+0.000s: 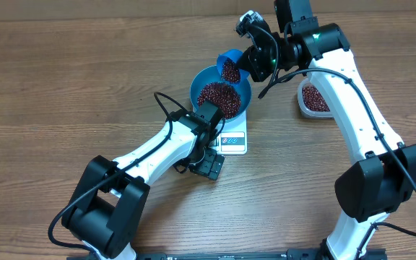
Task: Scoop item into bowl and weigh 150g on scale
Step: 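Tip the scoop with the right gripper to pour beans into the bowl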
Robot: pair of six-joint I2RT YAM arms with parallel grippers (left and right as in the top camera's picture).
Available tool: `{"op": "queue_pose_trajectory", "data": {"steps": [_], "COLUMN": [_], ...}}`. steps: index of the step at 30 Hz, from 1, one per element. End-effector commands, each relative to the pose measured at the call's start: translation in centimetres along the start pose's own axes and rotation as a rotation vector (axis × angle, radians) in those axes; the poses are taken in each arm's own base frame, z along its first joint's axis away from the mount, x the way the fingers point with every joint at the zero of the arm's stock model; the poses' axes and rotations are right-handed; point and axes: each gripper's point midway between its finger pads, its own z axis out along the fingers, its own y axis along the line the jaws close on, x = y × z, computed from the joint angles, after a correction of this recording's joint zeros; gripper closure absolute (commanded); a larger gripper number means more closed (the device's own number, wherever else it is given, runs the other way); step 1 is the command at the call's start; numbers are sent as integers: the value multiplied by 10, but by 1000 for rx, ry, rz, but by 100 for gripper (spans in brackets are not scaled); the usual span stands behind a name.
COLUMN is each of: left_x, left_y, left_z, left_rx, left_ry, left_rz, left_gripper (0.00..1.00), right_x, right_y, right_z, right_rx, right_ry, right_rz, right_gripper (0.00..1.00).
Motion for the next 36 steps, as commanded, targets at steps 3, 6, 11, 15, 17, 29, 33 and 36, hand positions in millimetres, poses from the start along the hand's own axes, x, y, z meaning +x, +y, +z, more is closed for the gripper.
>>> {"op": "queue_pose_trajectory", "data": {"steps": [3,6,11,15,17,29,33,36], "left_x": [-2,-3,-2,-2,-2,-2,-2,-2], "left_y": [0,0,0,0,0,0,0,0], "left_z": [-1,-1,-1,-1,-1,-1,-1,-1], "left_rx": [0,0,0,0,0,0,0,0], "left_ry": [-2,-2,-2,-2,-2,-1,-2,-1], "left_rz": [19,20,20,24,23,23,23,23], "left_gripper": [1,0,0,0,0,0,1,0], "right_x": [-23,-25,-24,-24,-24,-25,-25,-25], "right_y": [11,10,11,11,11,16,14,18], "right_z": [-26,-26,-26,-26,-26,-25,-25,-24], "right_rx": [32,38,35,36,36,19,37,23], "right_ry": [-65,-74,-67,-69,-69,-72,-66,-67], "right_rz": [-27,-29,-27,-28,-29,-34,-34,-38], "right_gripper": [96,96,96,96,96,96,96,96]}}
